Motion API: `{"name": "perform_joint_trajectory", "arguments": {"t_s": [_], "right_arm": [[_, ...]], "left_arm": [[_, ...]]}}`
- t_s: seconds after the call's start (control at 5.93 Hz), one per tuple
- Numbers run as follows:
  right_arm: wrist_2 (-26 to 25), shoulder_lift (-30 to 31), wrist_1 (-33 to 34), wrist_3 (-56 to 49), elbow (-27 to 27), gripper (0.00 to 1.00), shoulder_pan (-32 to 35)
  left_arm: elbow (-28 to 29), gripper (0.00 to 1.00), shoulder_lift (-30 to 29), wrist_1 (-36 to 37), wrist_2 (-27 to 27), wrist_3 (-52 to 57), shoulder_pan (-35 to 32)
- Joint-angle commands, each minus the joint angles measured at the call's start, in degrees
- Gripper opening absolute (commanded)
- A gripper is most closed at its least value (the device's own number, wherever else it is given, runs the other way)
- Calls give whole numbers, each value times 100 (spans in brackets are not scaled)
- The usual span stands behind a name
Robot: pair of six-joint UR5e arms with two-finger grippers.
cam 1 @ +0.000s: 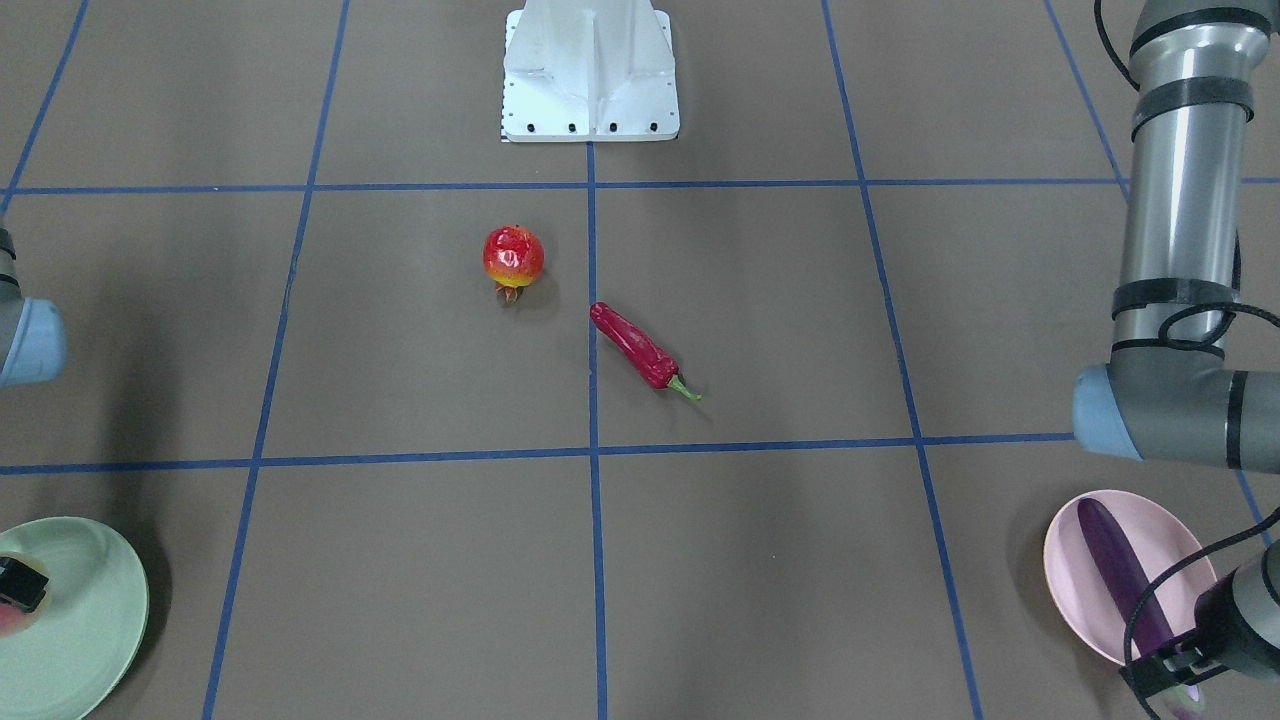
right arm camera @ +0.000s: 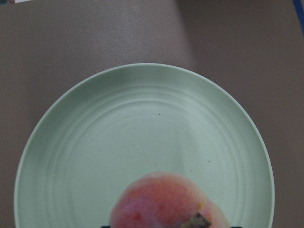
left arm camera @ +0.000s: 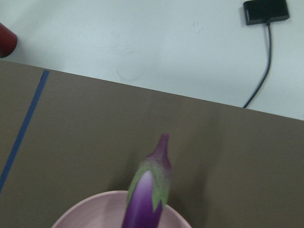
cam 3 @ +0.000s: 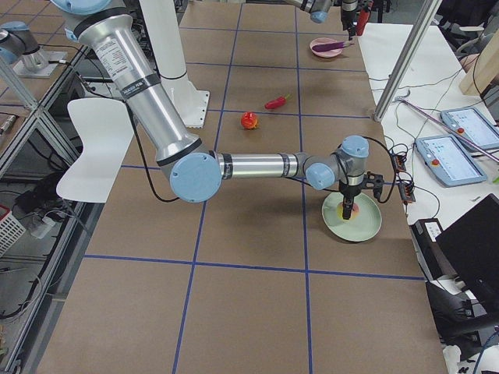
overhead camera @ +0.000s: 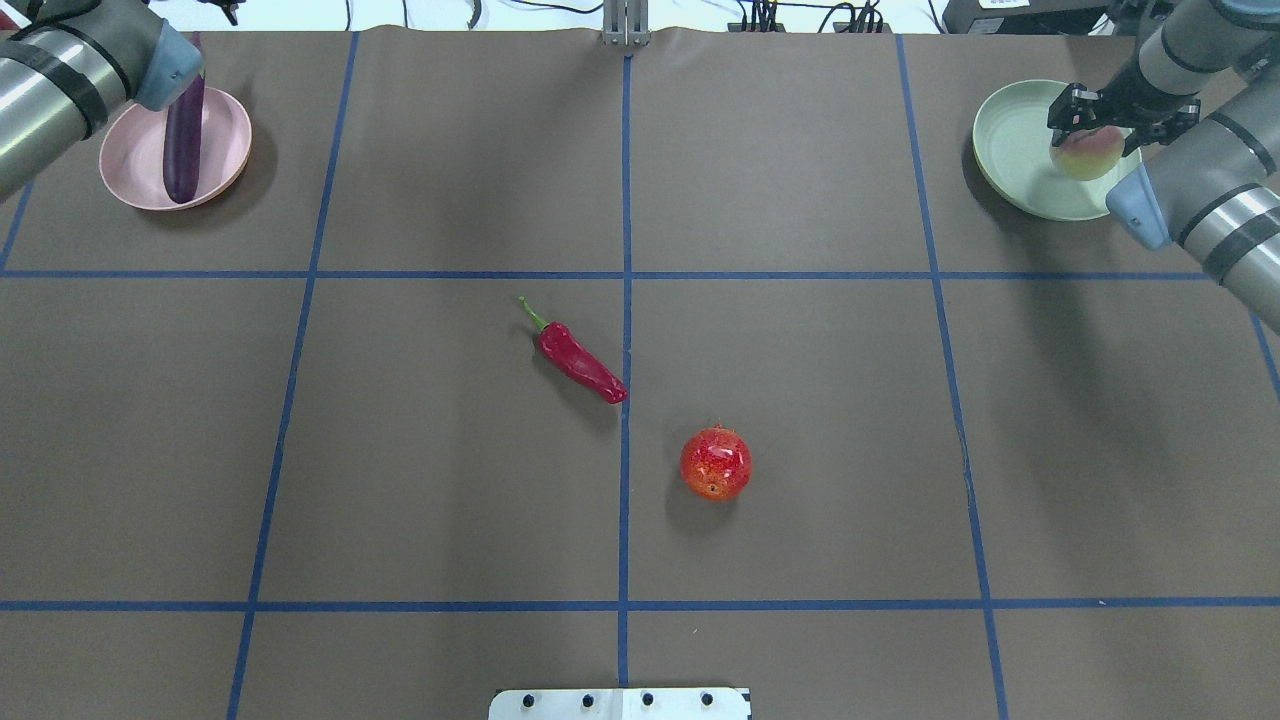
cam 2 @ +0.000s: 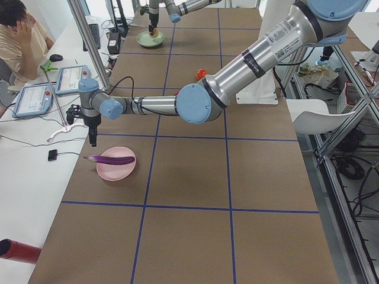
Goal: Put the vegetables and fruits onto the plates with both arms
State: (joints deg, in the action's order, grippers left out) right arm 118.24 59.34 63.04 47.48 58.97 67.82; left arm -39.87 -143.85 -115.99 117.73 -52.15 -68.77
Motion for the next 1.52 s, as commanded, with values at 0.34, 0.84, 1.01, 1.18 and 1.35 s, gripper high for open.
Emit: {"name": "perform_joint_trajectory", "arguments": {"t_s": [0.34,0.84,1.01,1.18,1.35], "right_arm": [[6,-18,-47,7,166,100,90],[969,235,678,486,1829,100,-22],[946,393,752,1204,2455,100,-415],[929,403,753,1776,2766,100,-654],[946,534,762,2191,3161,100,-865]], "left_arm": [[-3784,100,1076,1342,584,-4071,1238],[-4319,100,974,1395,-205,-6695,2733],[-4319,100,860,1578,-302,-6938,3059],[-4249,100,841,1597,-495,-6992,3419],[-4240,100,841,1597,-532,-7097,3571]]}}
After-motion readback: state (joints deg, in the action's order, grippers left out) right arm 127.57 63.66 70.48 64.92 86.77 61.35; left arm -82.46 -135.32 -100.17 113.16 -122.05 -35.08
